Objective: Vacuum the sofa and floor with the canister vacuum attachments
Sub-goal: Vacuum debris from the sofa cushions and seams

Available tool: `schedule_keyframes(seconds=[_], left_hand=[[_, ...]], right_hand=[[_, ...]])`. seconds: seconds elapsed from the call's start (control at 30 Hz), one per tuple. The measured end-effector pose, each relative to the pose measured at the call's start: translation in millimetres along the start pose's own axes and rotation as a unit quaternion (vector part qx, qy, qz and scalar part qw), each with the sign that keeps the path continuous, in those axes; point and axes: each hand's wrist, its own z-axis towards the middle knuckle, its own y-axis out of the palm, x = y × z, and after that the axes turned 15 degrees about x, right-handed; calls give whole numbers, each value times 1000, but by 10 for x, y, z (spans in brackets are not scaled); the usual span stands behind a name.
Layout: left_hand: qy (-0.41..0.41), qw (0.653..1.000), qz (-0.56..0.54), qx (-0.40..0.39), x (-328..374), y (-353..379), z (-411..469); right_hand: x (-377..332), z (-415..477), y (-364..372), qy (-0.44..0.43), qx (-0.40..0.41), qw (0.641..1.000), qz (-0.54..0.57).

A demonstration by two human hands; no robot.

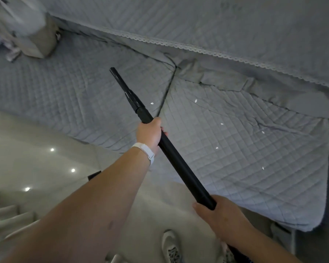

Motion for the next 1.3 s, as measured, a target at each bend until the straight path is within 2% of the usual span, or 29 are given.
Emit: schedule_keyframes(seconds=[0.13, 0.33, 0.53, 0.7, 0.77, 0.87, 0.97, 1.07, 1.3], left_hand=[[-26, 999, -24, -2, 99, 57, 135], [-41, 999, -10, -2, 7, 334, 321], [-83, 996, 36, 5, -85, 553, 428], [-119, 991, 48, -22, -160, 747, 450], [-119, 991, 54, -20, -193, 801, 498], [-114, 991, 66, -20, -226, 850, 575], [-102, 991, 82, -24, -248, 857, 681], [-93, 990, 98, -34, -249, 809, 794], [-82, 984, 135, -86, -256, 487, 1121]], right_hand=[[-210, 96, -62, -15, 22, 999, -24], [-202, 353, -190, -19, 11, 1000, -22], [-100, 542, -271, -16, -46, 999, -17], [-217, 728, -401, -51, -122, 989, -65], [-124, 824, -356, -50, -119, 990, -63], [-16, 889, -288, -25, -93, 995, -30], [-68, 910, -153, -27, -129, 991, -31], [-210, 873, -1, 9, -103, 995, 7], [-521, 476, 643, 107, -105, 987, 49]])
